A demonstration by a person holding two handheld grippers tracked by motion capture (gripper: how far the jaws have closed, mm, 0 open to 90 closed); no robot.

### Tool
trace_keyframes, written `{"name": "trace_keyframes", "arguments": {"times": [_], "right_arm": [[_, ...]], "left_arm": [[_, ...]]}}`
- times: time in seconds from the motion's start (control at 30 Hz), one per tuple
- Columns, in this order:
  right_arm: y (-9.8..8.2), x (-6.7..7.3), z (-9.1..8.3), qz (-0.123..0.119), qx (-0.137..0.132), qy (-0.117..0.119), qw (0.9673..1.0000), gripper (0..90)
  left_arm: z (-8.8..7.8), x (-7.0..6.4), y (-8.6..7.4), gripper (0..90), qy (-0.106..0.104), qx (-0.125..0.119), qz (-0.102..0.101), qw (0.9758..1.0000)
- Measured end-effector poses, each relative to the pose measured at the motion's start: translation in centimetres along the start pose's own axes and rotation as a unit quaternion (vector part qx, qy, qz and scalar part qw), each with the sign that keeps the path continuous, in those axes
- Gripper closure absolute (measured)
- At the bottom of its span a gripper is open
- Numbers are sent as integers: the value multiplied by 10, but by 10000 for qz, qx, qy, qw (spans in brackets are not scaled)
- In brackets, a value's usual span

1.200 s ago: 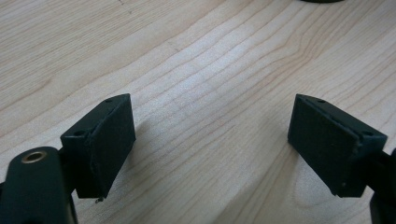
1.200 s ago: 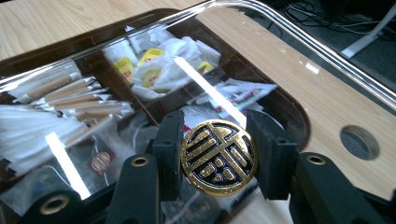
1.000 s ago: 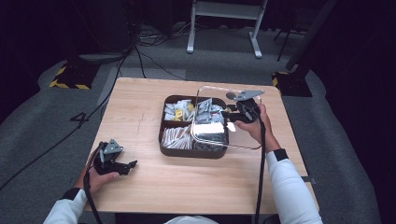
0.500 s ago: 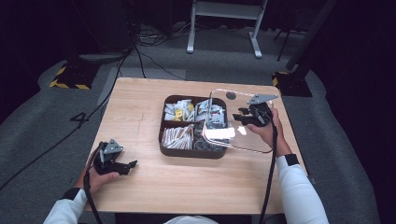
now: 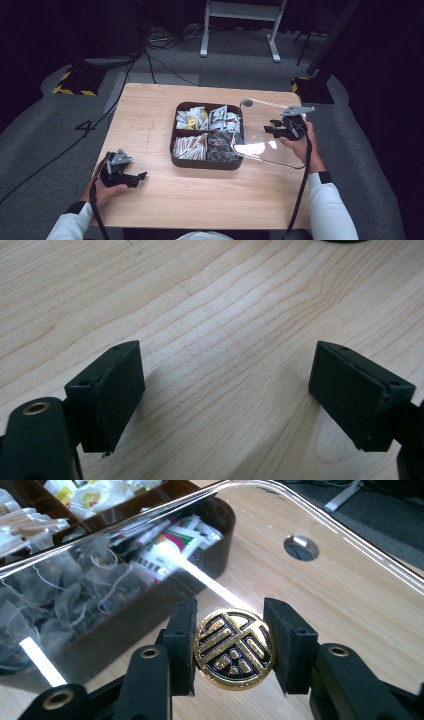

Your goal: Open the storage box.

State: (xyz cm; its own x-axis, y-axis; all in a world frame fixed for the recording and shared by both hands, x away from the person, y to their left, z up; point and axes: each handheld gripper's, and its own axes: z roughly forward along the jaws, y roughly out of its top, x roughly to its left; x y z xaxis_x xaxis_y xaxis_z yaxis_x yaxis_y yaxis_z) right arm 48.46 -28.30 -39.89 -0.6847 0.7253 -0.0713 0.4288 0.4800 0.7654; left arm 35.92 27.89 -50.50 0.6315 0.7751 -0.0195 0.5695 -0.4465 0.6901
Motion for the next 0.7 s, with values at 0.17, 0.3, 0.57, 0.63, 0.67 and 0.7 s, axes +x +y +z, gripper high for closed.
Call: {"name": "trace_keyframes", "arguments": {"times": [0.17,0.3,0.57,0.63,0.67,0.7], "right_arm": [[-11,-9,-5,110,12,-62,9999,588],[-18,-16,-11,171,16,-86,9998,588],[-34,-25,-19,261,66,-133,9996,588],[-38,-27,-20,264,70,-126,9995,588],[-43,-29,-21,299,74,-116,9995,588],[-45,-29,-21,318,68,-114,9994,588]], "left_arm": [[0,0,0,150,-1,0,-1,10000],[0,0,0,150,0,0,-2,10000],[0,0,0,150,1,0,-2,10000],[0,0,0,150,-1,1,-2,10000],[0,0,0,150,0,0,-2,10000],[0,0,0,150,-1,1,-2,10000]]}}
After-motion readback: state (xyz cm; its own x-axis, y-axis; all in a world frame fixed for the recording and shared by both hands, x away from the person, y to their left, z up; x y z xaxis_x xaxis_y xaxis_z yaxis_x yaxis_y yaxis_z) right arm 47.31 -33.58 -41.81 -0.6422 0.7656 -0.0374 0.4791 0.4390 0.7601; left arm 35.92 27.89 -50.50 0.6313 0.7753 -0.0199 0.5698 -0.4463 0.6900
